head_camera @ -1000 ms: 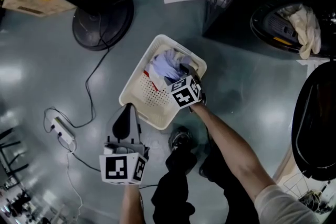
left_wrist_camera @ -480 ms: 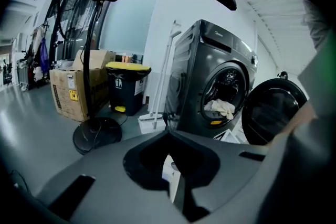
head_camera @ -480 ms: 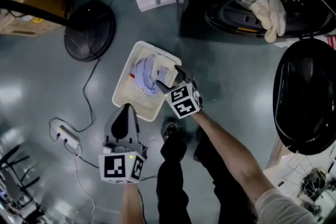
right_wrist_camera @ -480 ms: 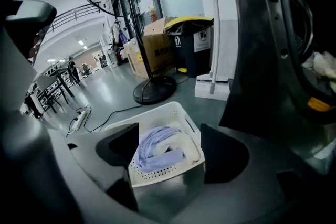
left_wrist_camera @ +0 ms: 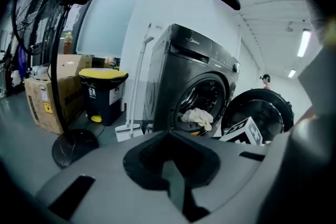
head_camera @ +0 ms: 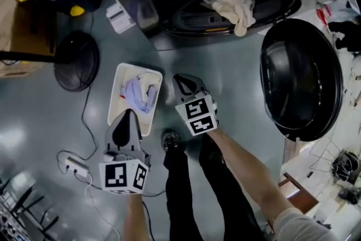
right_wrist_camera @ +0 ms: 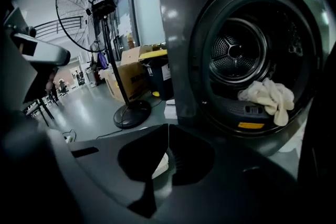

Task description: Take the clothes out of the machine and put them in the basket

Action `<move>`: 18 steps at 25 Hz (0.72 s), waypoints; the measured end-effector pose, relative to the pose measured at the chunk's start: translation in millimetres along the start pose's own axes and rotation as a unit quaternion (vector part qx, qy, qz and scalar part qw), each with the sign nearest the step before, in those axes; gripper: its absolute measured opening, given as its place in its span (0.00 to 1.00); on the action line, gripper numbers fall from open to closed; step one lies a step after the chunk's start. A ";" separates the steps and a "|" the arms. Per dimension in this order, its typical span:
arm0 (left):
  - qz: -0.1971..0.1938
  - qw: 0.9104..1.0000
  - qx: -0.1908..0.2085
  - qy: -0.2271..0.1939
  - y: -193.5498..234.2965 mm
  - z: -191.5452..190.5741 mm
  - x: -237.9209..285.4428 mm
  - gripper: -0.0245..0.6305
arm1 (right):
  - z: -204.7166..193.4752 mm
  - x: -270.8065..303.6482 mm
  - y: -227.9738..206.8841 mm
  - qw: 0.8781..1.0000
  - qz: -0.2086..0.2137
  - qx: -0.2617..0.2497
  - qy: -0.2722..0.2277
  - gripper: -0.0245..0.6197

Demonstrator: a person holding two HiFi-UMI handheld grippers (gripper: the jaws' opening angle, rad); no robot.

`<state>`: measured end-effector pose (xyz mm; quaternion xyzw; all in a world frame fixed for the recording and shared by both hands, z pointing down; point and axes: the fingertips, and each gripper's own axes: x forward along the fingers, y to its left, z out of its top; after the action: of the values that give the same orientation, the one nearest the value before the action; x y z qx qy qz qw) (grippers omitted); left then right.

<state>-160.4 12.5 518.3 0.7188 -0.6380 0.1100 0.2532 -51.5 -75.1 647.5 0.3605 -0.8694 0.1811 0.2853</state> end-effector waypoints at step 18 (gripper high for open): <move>-0.143 0.988 0.063 0.011 -163.5 49.8 84.3 0.07 | -16.5 -162.9 -203.1 0.973 -0.191 0.126 -0.034 0.08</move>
<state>4.1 -75.8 480.1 0.8160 -0.5176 0.1200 0.2278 196.9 -118.3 580.4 0.5592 -0.7638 0.2188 0.2368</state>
